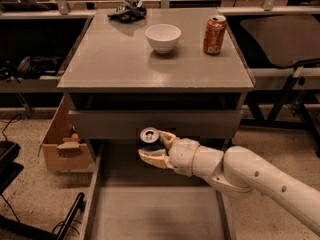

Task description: Place pepsi can into middle drawer

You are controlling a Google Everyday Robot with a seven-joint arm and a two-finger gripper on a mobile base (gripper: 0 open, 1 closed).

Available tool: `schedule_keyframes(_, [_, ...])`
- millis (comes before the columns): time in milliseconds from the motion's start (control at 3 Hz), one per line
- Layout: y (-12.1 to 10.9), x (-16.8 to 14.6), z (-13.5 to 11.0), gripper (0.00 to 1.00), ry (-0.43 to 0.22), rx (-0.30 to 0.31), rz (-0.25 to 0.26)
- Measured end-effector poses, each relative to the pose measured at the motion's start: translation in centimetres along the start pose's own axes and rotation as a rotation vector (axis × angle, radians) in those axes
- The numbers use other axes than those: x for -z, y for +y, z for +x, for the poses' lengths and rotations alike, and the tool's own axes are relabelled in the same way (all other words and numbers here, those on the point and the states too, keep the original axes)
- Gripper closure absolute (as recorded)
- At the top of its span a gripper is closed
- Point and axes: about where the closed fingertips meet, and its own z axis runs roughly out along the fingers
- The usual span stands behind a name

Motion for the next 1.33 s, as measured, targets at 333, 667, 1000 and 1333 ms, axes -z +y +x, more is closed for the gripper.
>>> schedule_keyframes(333, [0.0,0.0,0.0,1.00,0.000,0.000,0.000])
schedule_keyframes(667, [-0.3,-1.6,2.7,1.00,-0.003,-0.037,-0.027])
schedule_keyframes(1000, [-0.5,-4.1,8.7,1.00,-0.007,-0.037,-0.097])
schedule_keyframes(1333, [0.1,-6.4,15.6,1.00,0.019,0.013,-0.181])
